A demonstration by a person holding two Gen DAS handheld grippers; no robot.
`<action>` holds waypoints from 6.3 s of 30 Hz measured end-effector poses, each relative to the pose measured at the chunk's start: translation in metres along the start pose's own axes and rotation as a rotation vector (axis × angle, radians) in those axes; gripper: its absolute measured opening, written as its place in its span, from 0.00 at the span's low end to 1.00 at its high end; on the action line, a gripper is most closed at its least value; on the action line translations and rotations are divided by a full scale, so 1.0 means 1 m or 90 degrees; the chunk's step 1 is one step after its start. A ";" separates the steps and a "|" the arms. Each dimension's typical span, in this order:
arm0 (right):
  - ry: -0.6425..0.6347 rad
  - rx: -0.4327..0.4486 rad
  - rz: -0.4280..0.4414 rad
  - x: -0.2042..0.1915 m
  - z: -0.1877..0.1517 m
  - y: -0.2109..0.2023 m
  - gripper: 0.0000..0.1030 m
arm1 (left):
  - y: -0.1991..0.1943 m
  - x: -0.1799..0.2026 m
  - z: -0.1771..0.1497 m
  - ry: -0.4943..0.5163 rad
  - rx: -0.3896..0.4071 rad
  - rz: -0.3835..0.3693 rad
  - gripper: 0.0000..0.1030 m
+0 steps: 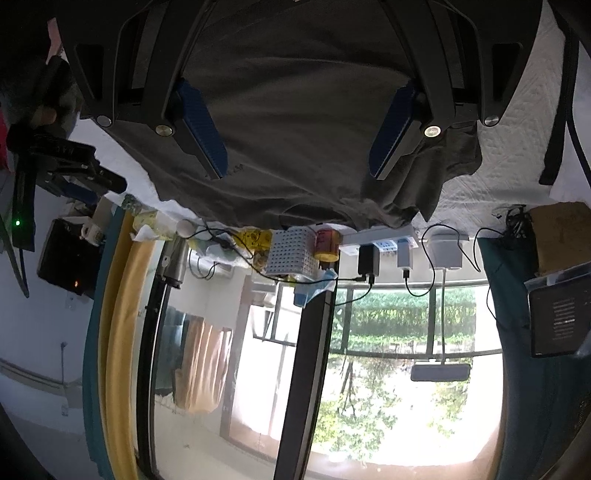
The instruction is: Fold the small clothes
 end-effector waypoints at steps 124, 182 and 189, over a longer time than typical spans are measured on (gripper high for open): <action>-0.175 -0.255 0.126 -0.018 -0.041 0.096 0.03 | 0.061 -0.043 -0.001 -0.038 -0.093 0.013 0.79; -0.081 -0.215 0.103 -0.037 0.000 0.104 0.42 | 0.173 -0.195 -0.037 -0.025 -0.261 0.023 0.57; -0.074 -0.224 0.087 -0.032 -0.002 0.111 0.42 | 0.192 -0.195 -0.050 -0.016 -0.299 0.000 0.39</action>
Point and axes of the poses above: each gripper's, at about its wrist camera, not at the fingertips, and y roughly the way its jaws point, x to its right, z to its top, the point moved 7 cm from there along y, roughly the way its jaws point, and after that the axes turned 8 degrees about y, right-handed, at the moved point
